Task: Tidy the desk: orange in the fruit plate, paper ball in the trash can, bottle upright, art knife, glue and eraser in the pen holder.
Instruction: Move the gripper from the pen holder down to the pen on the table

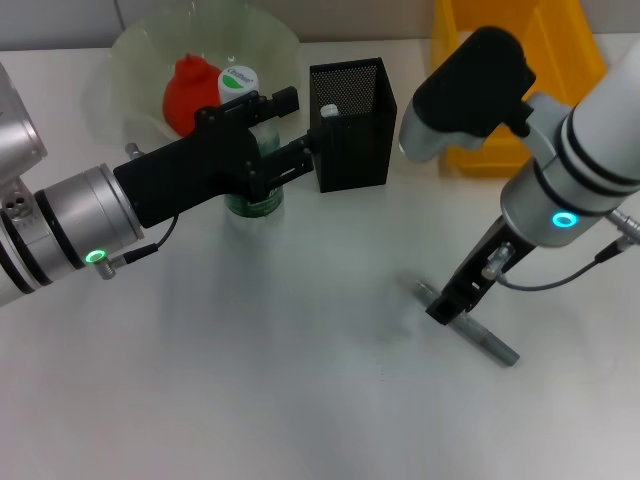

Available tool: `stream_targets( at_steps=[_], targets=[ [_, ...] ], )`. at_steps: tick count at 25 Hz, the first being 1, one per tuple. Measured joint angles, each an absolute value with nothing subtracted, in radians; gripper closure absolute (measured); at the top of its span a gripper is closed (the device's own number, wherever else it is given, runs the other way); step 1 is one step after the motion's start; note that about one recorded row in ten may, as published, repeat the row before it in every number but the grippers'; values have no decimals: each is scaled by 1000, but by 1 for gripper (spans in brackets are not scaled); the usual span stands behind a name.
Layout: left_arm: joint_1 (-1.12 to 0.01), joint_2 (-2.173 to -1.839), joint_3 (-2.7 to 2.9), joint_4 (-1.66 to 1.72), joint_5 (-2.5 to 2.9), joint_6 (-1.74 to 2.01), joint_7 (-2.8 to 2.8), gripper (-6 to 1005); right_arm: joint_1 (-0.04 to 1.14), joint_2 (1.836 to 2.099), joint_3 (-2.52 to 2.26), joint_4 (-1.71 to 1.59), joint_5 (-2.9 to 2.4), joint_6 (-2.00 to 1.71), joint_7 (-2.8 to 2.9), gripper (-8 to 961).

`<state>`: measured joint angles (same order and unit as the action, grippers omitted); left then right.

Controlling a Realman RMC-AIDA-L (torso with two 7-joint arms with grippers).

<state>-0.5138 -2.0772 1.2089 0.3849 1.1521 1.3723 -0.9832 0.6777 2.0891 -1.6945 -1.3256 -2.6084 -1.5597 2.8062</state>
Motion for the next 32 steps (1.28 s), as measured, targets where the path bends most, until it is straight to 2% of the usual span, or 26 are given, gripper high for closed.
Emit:
stream_targets(
  at_steps=[17, 19, 25, 32],
  targets=[
    [-511, -2074, 1207, 388, 1152, 1371, -983, 374, 689, 2089, -1722, -1215, -2605, -1480, 2817, 364],
    [-511, -2074, 1207, 389, 1152, 1370, -983, 374, 689, 2089, -1723, -1213, -2604, -1482, 2817, 523],
    [-513, -2074, 1207, 389, 1152, 1369, -983, 374, 702, 2089, -1726, -1195, -2604, -1494, 2818, 645],
    [-512, -2074, 1207, 385, 1152, 1367, -981, 375, 711, 2089, -1726, -1173, -2606, -1489, 2818, 660]
  ],
)
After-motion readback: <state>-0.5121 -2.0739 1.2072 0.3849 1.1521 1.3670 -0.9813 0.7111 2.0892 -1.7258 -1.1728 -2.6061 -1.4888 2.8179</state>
